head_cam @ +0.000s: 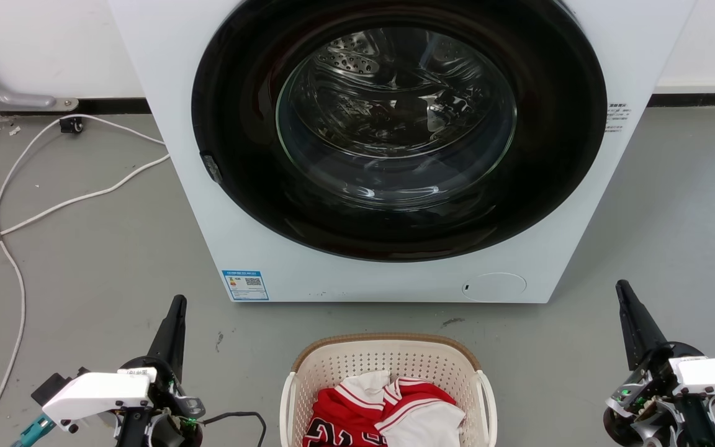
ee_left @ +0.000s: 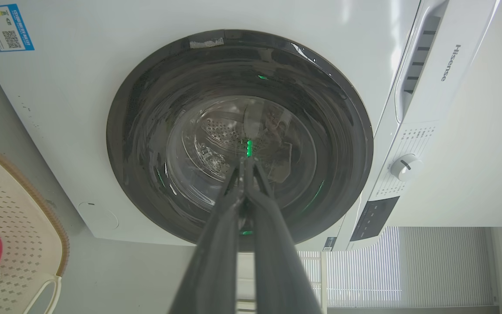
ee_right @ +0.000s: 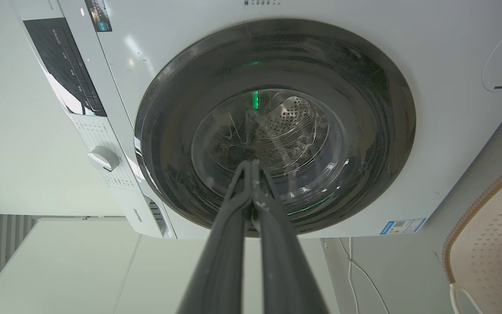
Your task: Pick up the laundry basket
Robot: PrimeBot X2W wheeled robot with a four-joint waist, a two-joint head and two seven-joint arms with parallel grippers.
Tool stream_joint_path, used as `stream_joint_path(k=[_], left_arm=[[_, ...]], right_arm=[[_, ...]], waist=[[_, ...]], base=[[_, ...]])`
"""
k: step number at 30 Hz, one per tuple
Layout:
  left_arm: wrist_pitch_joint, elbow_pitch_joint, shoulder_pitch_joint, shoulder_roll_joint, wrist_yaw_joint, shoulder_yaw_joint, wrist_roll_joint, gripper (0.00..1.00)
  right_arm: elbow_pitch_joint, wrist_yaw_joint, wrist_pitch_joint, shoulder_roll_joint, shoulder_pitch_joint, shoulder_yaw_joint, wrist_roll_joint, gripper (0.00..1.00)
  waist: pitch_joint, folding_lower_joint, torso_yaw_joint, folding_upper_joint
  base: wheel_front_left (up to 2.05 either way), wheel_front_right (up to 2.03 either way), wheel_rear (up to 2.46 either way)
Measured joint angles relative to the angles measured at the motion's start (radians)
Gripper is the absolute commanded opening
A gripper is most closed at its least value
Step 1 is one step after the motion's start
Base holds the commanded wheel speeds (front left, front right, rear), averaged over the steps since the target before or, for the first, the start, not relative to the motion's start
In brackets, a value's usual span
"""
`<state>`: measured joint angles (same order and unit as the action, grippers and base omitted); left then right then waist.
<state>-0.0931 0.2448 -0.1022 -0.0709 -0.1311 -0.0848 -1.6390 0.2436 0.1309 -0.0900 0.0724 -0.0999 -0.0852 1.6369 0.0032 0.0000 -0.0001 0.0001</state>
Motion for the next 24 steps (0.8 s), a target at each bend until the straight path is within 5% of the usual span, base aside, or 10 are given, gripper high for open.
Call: stream_joint_path(k=[17,18,19,20,24], left_arm=[[-0.002,0.000,0.000,0.004,0.000,-0.006,0.007,0.00],[-0.002,0.000,0.000,0.005,0.000,-0.007,0.007,1.00],[-0.001,0.014,0.009,0.009,0.000,-0.006,0.007,0.00],[-0.001,0.024,0.019,0.012,0.000,-0.005,0.007,1.00],[0.013,0.025,0.035,0.016,0.000,-0.002,0.016,1.00]], right_arm=[[0.001,0.000,-0.005,-0.004,0.000,-0.005,-0.002,0.00],[0.001,0.000,-0.007,-0.005,0.000,-0.005,-0.004,1.00],[0.015,0.000,-0.007,-0.007,0.010,-0.004,-0.004,0.00],[0.023,0.000,-0.007,-0.010,0.020,-0.003,-0.004,1.00],[0.030,0.000,0.009,-0.012,0.037,0.000,-0.015,1.00]], waist=[[0.000,0.0000,0.000,0.0000],[0.000,-0.0001,0.000,0.0000],[0.000,0.0000,0.000,-0.0001],[0.000,0.0000,0.000,0.0000],[0.000,0.0000,0.000,0.0000]], base=[[0.00,0.00,0.00],[0.00,0.00,0.00],[0.00,0.00,0.00],[0.00,0.00,0.00],[0.00,0.00,0.00]])
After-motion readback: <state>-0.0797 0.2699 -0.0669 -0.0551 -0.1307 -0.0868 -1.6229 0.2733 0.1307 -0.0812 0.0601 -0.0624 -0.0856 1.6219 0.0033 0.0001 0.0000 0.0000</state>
